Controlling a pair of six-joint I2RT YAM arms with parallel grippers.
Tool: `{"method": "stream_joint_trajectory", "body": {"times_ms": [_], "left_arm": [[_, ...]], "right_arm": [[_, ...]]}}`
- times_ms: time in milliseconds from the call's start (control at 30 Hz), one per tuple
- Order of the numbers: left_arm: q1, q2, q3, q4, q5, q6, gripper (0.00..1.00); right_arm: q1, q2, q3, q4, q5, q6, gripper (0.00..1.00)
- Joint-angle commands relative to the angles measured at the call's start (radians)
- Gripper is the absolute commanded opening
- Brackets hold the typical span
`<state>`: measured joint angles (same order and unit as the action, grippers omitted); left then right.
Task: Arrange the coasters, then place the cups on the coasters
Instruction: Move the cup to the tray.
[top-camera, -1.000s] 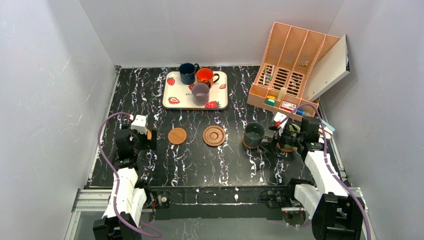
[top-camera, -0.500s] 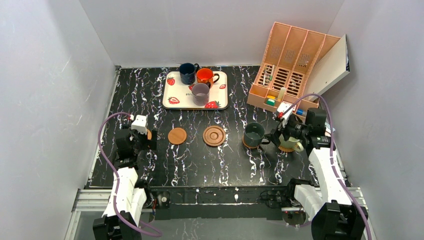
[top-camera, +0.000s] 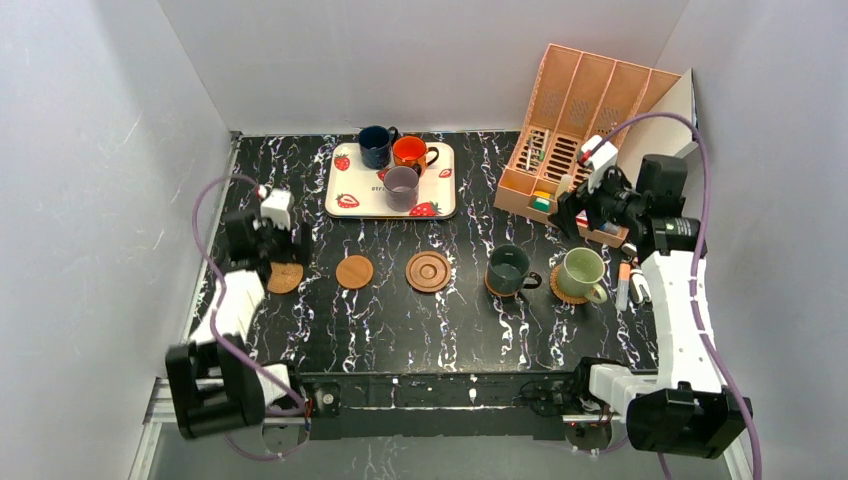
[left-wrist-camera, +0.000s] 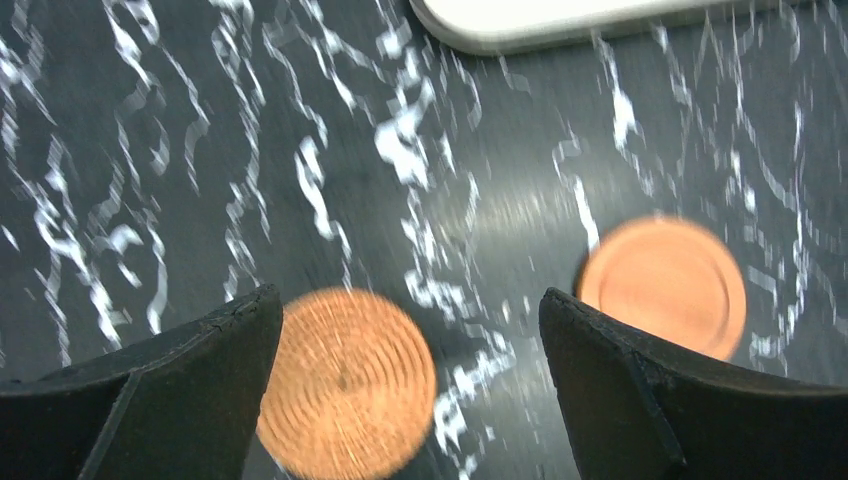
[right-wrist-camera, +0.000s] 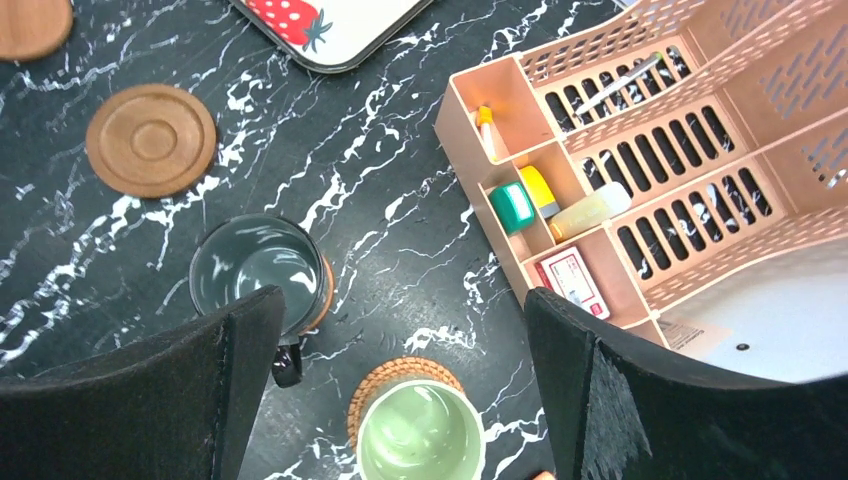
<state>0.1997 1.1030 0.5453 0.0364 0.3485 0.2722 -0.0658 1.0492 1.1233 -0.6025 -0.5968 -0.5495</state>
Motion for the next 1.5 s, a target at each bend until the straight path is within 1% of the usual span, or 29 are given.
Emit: {"method": "stream_joint_trajectory", "body": {"times_ms": [0, 67, 167, 200, 233, 333, 467, 600, 700, 833, 967, 1167, 1233, 1467], "left_arm": [[-0.042, 0.218, 0.265, -0.029, -0.044, -0.071, 0.98], [-0.091, 0.325, 0.385, -0.080, -0.115, -0.097, 0.98], [-0.170, 0.468, 0.555, -0.098, -0.246, -0.141, 0.98], [-0.184, 0.516, 0.617, -0.113, -0.282, -0.161, 0.98], [-0.221, 0.571, 0.684, -0.134, -0.304, -0.179, 0.98], [-0.263, 0.729, 0.905, -0.214, -0.382, -0.235, 0.98], [-0.284, 0.912, 1.170, -0.284, -0.375, -0.305, 0.98], [-0.305, 1.075, 1.389, -0.300, -0.397, -0.328, 0.98], [-0.317, 1.170, 1.500, -0.306, -0.413, -0.352, 0.98], [-0.320, 1.265, 1.609, -0.306, -0.379, -0.405, 0.98], [-0.328, 1.295, 1.662, -0.293, -0.353, -0.436, 0.98], [-0.330, 1.256, 1.617, -0.246, -0.348, -0.448, 0.98], [-0.330, 1.238, 1.586, -0.230, -0.311, -0.445, 0.98], [-0.329, 1.200, 1.575, -0.234, -0.177, -0.456, 0.98]], "right_arm": [[0.003, 0.067, 0.116, -0.123, 0.029, 0.126, 0.99], [0.007, 0.099, 0.139, -0.127, -0.010, 0.147, 0.99], [0.017, 0.170, 0.165, -0.112, -0.052, 0.177, 0.99], [0.020, 0.193, 0.171, -0.100, -0.057, 0.186, 0.99], [0.024, 0.214, 0.174, -0.085, -0.061, 0.196, 0.99], [0.050, 0.269, 0.170, -0.032, -0.047, 0.229, 0.99], [0.121, 0.286, 0.127, 0.025, 0.031, 0.238, 0.99], [0.148, 0.263, 0.077, 0.083, 0.078, 0.238, 0.99], [0.150, 0.246, 0.048, 0.104, 0.093, 0.232, 0.99], [0.153, 0.232, 0.008, 0.132, 0.095, 0.211, 0.99], [0.153, 0.241, -0.012, 0.135, 0.109, 0.186, 0.99], [0.158, 0.266, -0.024, 0.135, 0.132, 0.162, 0.99], [0.162, 0.272, -0.026, 0.136, 0.135, 0.159, 0.99], [0.190, 0.297, -0.030, 0.141, 0.172, 0.150, 0.99]]}}
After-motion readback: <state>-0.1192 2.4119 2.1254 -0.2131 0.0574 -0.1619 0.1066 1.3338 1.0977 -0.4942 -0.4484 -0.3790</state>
